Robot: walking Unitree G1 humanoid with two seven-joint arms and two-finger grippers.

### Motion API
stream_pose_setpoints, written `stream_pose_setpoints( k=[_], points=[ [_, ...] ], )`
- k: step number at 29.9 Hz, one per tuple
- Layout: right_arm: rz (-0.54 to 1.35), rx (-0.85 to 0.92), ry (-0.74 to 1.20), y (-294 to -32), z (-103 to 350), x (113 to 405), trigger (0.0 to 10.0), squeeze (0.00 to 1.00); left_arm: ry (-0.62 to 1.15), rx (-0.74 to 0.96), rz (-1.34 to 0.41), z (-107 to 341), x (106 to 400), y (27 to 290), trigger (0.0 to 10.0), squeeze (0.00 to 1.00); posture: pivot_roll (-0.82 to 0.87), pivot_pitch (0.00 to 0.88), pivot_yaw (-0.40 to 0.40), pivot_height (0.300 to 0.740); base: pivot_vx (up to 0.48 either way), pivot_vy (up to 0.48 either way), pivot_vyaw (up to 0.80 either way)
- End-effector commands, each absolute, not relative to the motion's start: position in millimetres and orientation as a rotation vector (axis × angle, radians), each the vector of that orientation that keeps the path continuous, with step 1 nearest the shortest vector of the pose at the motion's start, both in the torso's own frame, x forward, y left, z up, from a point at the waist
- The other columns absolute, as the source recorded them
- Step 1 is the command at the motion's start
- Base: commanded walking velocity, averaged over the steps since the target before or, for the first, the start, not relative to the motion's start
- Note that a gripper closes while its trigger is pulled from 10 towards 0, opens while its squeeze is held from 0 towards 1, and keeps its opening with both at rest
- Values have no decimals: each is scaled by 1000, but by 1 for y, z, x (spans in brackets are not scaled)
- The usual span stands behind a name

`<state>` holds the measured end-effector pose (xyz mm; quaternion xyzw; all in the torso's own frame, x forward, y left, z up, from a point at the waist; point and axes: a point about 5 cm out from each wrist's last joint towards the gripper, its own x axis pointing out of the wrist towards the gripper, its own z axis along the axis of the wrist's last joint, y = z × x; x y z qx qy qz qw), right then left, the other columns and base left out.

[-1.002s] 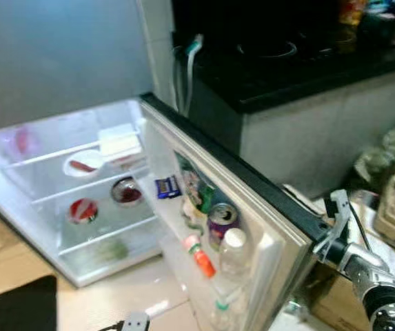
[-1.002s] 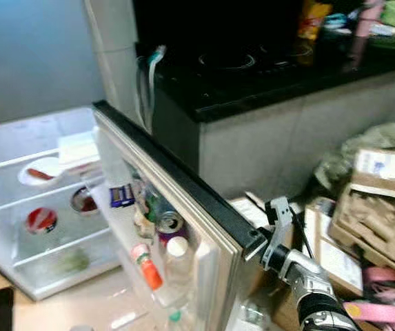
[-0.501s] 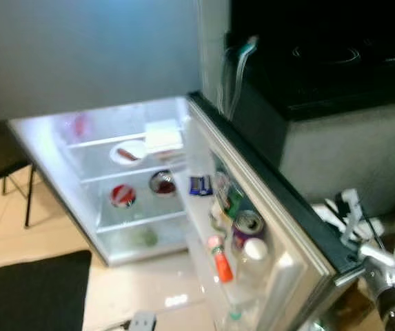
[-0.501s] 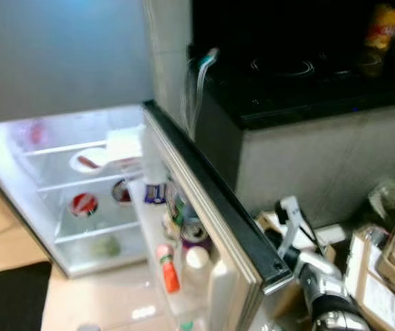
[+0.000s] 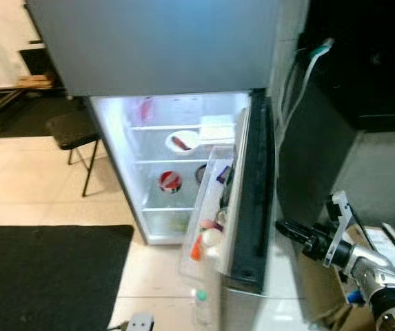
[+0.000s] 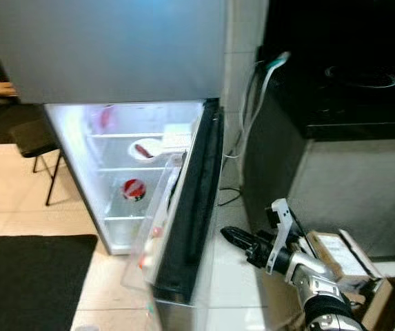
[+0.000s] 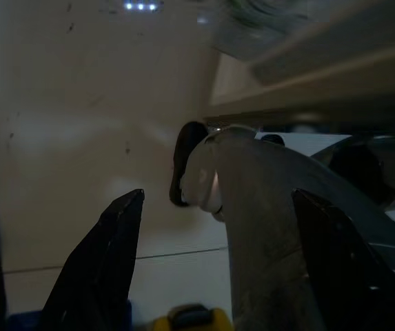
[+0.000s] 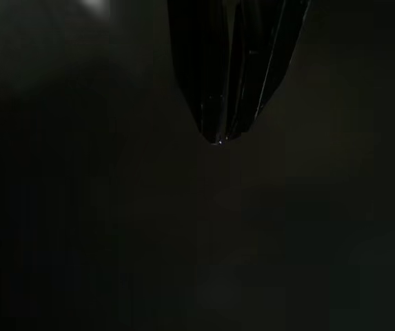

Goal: Restocking fridge

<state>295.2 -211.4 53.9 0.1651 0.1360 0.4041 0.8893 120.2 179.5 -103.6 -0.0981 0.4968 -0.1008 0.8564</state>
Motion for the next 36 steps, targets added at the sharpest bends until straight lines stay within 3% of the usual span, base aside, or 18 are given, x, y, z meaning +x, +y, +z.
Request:
stream_pose_setpoints(
  k=[1, 12, 36],
  points=[
    [842, 349, 302, -213, 50, 291, 10000, 0, 1070, -199, -226, -105, 115, 178, 10000, 0, -35, 0, -15, 740, 0, 0, 0],
    [951, 356, 269, -189, 49, 287, 10000, 0, 1073, -191, -235, -105, 115, 178, 10000, 0, -39, 0, -14, 740, 0, 0, 0],
    [1150, 349, 219, -140, 61, 285, 10000, 0, 1074, -186, -242, -106, 115, 175, 10000, 0, -38, 0, -19, 740, 0, 0, 787]
  ],
)
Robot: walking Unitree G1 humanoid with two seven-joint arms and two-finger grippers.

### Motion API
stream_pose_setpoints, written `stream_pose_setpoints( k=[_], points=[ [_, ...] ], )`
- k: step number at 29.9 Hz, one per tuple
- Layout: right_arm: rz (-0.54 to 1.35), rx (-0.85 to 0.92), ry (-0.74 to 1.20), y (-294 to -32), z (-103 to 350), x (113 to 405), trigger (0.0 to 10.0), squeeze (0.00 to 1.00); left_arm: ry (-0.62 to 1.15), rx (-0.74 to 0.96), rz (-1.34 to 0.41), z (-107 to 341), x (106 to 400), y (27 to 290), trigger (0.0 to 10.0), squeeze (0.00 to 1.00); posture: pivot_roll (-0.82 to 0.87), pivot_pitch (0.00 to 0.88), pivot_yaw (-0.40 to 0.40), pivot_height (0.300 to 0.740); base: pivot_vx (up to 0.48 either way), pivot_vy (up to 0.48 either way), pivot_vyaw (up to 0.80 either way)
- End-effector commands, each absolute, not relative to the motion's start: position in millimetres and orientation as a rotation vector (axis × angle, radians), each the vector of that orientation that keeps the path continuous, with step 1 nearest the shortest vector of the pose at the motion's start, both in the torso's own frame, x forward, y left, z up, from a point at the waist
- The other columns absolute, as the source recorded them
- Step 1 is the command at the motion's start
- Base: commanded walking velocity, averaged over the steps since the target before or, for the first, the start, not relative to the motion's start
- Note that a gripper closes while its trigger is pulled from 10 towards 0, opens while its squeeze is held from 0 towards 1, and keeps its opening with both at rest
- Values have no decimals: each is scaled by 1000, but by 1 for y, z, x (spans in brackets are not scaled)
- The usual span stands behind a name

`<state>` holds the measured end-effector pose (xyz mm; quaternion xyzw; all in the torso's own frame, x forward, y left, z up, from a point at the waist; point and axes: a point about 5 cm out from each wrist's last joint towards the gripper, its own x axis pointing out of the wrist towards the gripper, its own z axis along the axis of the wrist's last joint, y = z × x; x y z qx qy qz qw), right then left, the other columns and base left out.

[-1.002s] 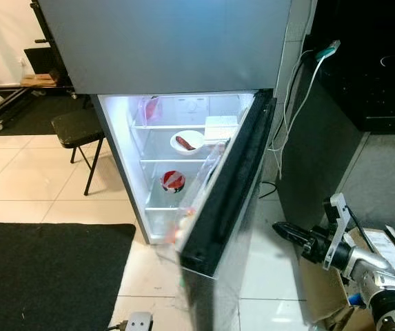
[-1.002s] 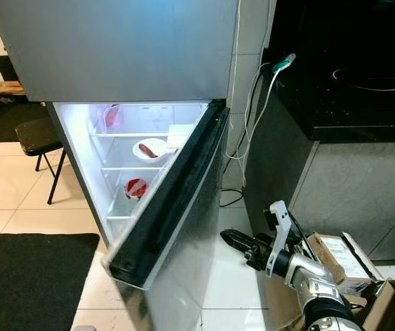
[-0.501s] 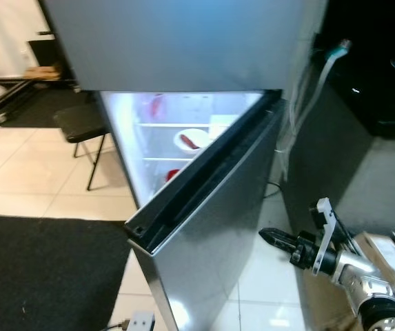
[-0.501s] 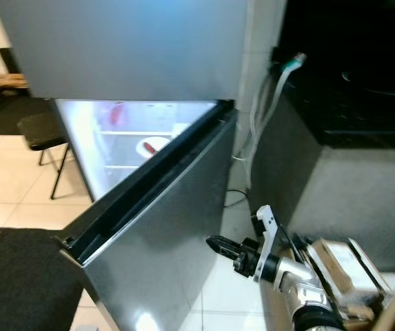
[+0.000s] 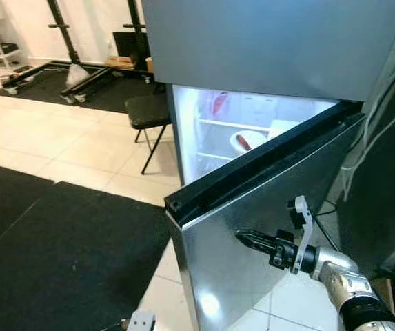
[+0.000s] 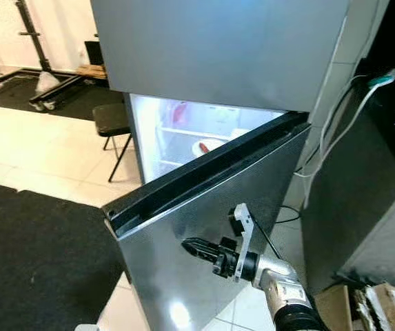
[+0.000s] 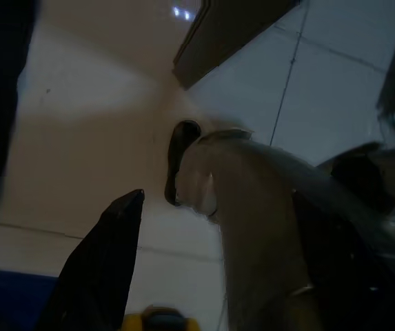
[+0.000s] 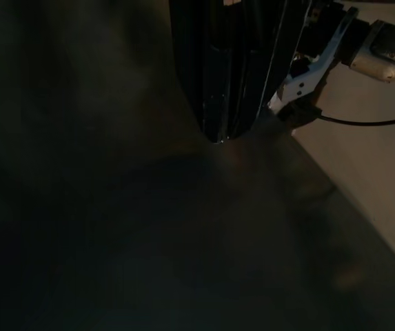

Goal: Restocking fridge

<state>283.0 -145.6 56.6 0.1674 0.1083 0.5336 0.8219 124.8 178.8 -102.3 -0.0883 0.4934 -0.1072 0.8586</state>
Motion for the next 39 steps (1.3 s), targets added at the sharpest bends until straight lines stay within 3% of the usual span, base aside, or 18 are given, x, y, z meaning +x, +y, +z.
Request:
stream_pose_setpoints(
  k=[1, 16, 26, 31, 35, 39],
  points=[
    [1155, 348, 217, -139, 61, 285, 10000, 0, 1074, -186, -242, -106, 115, 175, 10000, 0, -37, 0, -19, 740, 0, 0, 781],
    [1115, 274, 156, -116, 79, 302, 10000, 0, 1075, -193, -230, -106, 114, 173, 10000, 0, -35, 0, -28, 740, 0, 0, 772],
    [646, 148, 136, -141, 88, 341, 10000, 0, 1076, -194, -206, -107, 114, 175, 10000, 0, -30, 0, -32, 740, 0, 0, 756],
    [530, 118, 125, -152, 90, 347, 10000, 0, 1080, -193, -205, -107, 112, 175, 10000, 0, -32, 0, -30, 740, 0, 0, 721],
    [287, 55, 153, -175, 87, 352, 10000, 0, 1085, -190, -204, -108, 111, 175, 10000, 0, -36, 0, -30, 740, 0, 0, 548],
    [231, 52, 217, -184, 74, 347, 10000, 0, 1086, -188, -203, -108, 111, 174, 10000, 0, -35, 0, -32, 740, 0, 0, 0]
  ],
)
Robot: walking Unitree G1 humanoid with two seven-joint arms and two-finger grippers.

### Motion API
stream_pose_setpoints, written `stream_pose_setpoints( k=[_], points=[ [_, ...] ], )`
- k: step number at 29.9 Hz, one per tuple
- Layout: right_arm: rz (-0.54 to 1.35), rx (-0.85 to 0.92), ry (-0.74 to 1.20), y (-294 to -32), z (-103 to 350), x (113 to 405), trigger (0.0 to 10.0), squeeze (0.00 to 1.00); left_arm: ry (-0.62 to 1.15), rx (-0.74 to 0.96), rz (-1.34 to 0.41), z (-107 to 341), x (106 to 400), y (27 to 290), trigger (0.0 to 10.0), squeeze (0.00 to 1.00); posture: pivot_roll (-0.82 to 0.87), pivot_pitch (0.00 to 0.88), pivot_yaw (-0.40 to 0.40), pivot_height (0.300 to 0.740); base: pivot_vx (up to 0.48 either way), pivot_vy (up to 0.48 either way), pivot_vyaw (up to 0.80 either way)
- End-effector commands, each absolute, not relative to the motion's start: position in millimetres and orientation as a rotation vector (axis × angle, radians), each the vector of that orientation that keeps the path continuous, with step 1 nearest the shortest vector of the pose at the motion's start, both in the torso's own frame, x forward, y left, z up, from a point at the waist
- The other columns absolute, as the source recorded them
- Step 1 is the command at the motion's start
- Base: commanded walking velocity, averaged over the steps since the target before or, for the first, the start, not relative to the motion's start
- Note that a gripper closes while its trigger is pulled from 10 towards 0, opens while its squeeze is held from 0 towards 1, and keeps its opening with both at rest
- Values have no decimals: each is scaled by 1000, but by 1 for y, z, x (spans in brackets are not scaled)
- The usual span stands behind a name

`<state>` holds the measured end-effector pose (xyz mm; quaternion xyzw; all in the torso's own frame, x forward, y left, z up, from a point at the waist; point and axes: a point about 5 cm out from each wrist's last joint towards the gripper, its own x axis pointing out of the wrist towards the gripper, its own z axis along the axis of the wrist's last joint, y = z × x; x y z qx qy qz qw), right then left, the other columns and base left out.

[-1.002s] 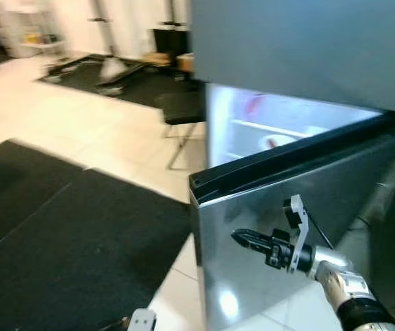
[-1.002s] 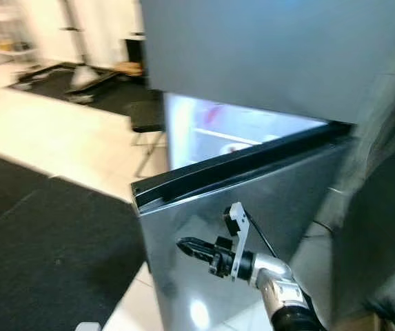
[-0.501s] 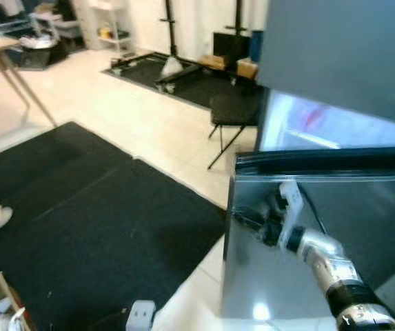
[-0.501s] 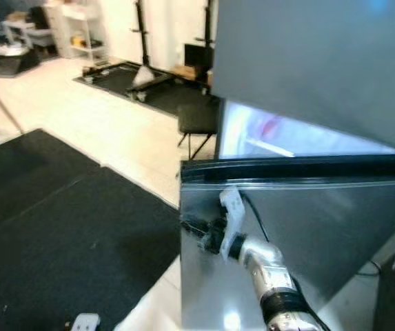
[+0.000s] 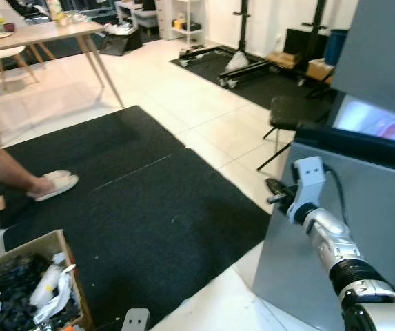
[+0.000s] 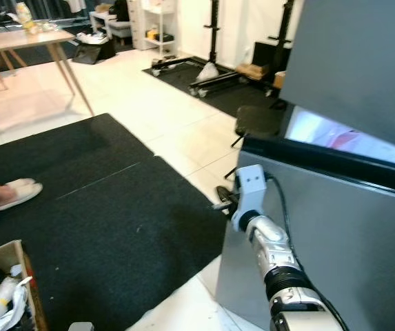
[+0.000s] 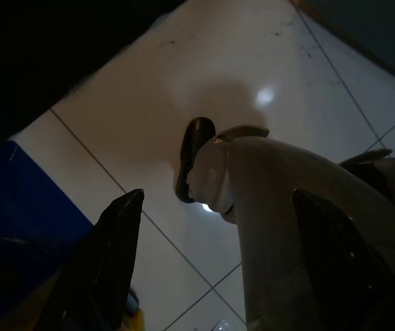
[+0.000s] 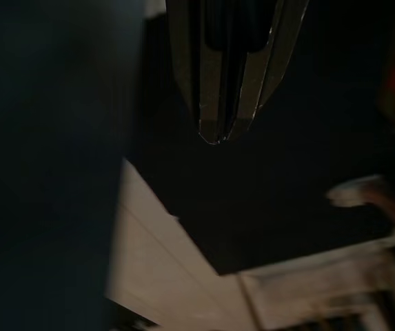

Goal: Restocking fridge

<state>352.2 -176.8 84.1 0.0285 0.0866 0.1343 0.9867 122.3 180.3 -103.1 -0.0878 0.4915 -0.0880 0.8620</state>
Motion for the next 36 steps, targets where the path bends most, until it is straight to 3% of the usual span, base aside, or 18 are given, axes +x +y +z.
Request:
stream_pose_setpoints(
  k=[1, 3, 5, 9, 11, 12, 13, 14, 15, 18, 19, 20, 29, 36],
  points=[
    [220, 14, 280, -189, 60, 339, 10000, 0, 1086, -187, -202, -108, 111, 174, 10000, 0, -35, 0, -33, 740, 0, 0, 0],
    [199, -37, 402, -197, 36, 323, 10000, 0, 1086, -187, -200, -108, 112, 174, 10000, 0, -35, 0, -33, 740, 0, 0, 0],
    [199, -37, 402, -197, 36, 323, 10000, 0, 1086, -187, -200, -108, 112, 174, 10000, 0, -35, 0, -33, 740, 0, 0, 0],
    [103, -80, 626, -219, -8, 281, 10000, 0, 1090, -183, -199, -108, 111, 174, 10000, 0, -37, 0, -34, 740, 0, 0, 0],
    [103, -80, 626, -219, -8, 281, 10000, 0, 1090, -183, -199, -108, 111, 174, 10000, 0, -37, 0, -34, 740, 0, 0, 0],
    [66, -102, 724, -228, -26, 259, 10000, 0, 1089, -188, -204, -108, 111, 174, 10000, 0, -39, 0, -35, 740, 0, 0, 0],
    [66, -102, 724, -228, -26, 259, 10000, 0, 1089, -188, -204, -108, 111, 174, 10000, 0, -39, 0, -35, 740, 0, 0, 0],
    [44, -121, 822, -234, -44, 235, 10000, 0, 1088, -191, -208, -108, 112, 173, 10000, 0, -37, 0, -36, 740, 0, 0, 0],
    [44, -121, 822, -234, -44, 235, 10000, 0, 1088, -191, -208, -108, 112, 173, 10000, 0, -37, 0, -36, 740, 0, 0, 0],
    [26, -152, 995, -242, -70, 188, 10000, 0, 1084, -188, -215, -107, 112, 173, 10000, 0, -34, 0, -37, 740, 87, 0, 0],
    [26, -152, 995, -242, -70, 188, 10000, 0, 1084, -188, -215, -107, 112, 173, 10000, 0, -34, 0, -37, 740, 262, 0, 0],
    [25, -184, 1124, -246, -87, 148, 10000, 0, 1085, -175, -222, -107, 113, 174, 10000, 0, -32, 0, -38, 740, 311, 0, 0],
    [-14, -169, 1236, -249, -100, 108, 10000, 0, 1097, -157, -229, -107, 111, 178, 10000, 0, -38, 0, -24, 740, 308, 0, 0],
    [-42, -155, 1230, -251, -100, 107, 10000, 0, 1093, -153, -232, -107, 112, 178, 10000, 0, -40, 0, -21, 740, 308, 0, 0]
  ],
)
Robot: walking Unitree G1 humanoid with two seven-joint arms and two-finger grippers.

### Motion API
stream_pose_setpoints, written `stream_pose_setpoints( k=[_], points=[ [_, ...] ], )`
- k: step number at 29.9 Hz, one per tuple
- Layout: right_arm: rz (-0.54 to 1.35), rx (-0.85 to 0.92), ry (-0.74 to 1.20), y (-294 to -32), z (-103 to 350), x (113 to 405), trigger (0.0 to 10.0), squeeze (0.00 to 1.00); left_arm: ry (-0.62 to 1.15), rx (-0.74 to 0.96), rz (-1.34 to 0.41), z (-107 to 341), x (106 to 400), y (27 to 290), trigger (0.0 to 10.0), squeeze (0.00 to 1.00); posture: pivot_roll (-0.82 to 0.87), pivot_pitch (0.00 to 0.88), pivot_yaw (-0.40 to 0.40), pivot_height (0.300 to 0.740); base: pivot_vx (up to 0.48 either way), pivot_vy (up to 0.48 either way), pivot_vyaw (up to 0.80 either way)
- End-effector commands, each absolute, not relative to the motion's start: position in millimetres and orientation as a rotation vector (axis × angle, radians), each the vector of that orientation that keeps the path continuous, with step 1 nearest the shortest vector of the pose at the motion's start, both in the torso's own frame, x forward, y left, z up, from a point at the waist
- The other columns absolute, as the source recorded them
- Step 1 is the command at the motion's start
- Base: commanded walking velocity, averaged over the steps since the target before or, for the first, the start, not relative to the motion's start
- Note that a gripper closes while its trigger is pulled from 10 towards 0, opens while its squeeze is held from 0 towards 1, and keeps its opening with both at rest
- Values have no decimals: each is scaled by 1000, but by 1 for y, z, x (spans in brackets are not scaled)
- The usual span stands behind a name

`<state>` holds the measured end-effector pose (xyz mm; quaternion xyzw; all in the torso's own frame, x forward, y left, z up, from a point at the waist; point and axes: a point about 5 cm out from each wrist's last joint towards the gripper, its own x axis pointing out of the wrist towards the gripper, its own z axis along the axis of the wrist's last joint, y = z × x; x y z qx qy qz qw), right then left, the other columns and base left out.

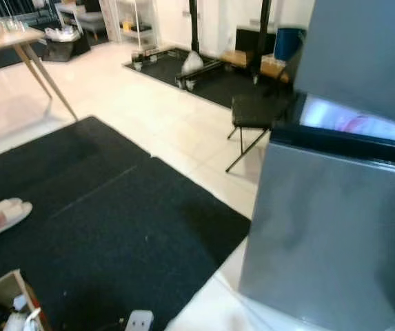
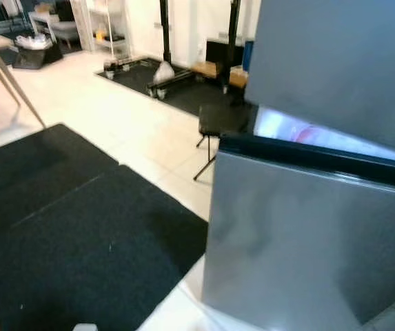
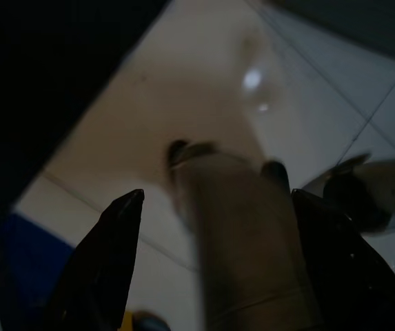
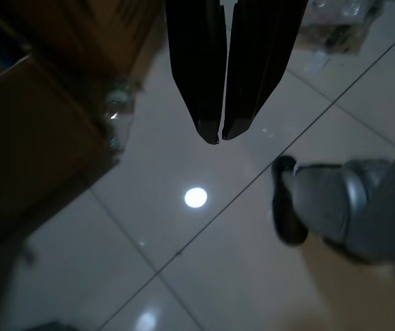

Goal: Restocking fridge

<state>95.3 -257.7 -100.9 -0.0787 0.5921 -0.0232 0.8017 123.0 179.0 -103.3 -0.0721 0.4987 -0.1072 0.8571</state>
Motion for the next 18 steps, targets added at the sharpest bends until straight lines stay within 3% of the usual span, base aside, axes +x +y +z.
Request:
stream_pose_setpoints(
  k=[1, 13, 18],
  points=[
    [-50, -150, 1225, -251, -100, 107, 10000, 0, 1093, -153, -233, -107, 112, 178, 10000, 0, -40, 0, -21, 740, 307, 0, 0],
    [-86, -134, 1207, -255, -98, 109, 10000, 0, 1096, -145, -234, -107, 111, 179, 10000, 0, -37, 0, -18, 740, 309, 0, 0],
    [-184, -44, 1134, -262, -93, 118, 10000, 0, 1098, -139, -198, -107, 112, 183, 10000, 0, -37, 0, -17, 740, 0, 0, 0]
  ],
)
